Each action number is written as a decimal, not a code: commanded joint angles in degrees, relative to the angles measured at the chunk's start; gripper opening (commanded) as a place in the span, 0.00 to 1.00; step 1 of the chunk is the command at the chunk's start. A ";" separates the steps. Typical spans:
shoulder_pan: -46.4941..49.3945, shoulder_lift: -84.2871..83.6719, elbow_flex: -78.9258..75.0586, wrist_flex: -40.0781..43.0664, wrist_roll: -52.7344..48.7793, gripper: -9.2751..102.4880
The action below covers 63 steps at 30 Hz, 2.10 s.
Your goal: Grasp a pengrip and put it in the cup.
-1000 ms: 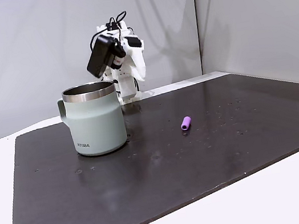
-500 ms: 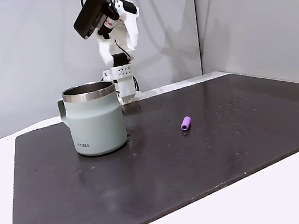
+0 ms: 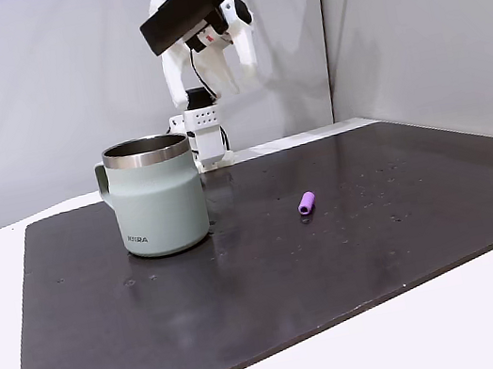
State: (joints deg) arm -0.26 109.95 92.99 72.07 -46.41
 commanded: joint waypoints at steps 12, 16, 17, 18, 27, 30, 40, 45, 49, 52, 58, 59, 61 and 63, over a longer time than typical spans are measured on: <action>-2.46 -19.51 -15.91 0.35 -10.99 0.31; -2.29 -25.75 -19.42 0.35 -11.07 0.31; -2.29 -26.98 -19.69 0.09 -11.07 0.31; -2.29 -28.04 -19.69 -0.53 -10.90 0.31; -1.14 -36.12 -19.25 -6.33 -10.63 0.31; -0.26 -38.67 -19.25 -8.96 -9.84 0.31; -2.02 -46.05 -20.57 -11.60 -4.13 0.31; -4.83 -46.58 -18.98 -11.43 -1.93 0.31; -6.68 -46.76 -17.05 -11.43 -1.49 0.30; -7.12 -47.64 -16.79 -11.16 -1.76 0.26; -6.06 -49.39 -17.58 -11.07 -3.78 0.16; -5.89 -49.57 -17.75 -11.07 -3.87 0.14; -5.80 -49.75 -18.02 -11.07 -3.96 0.12; -5.80 -49.75 -18.02 -11.07 -3.96 0.11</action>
State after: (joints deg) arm -6.77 60.29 76.20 62.14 -49.75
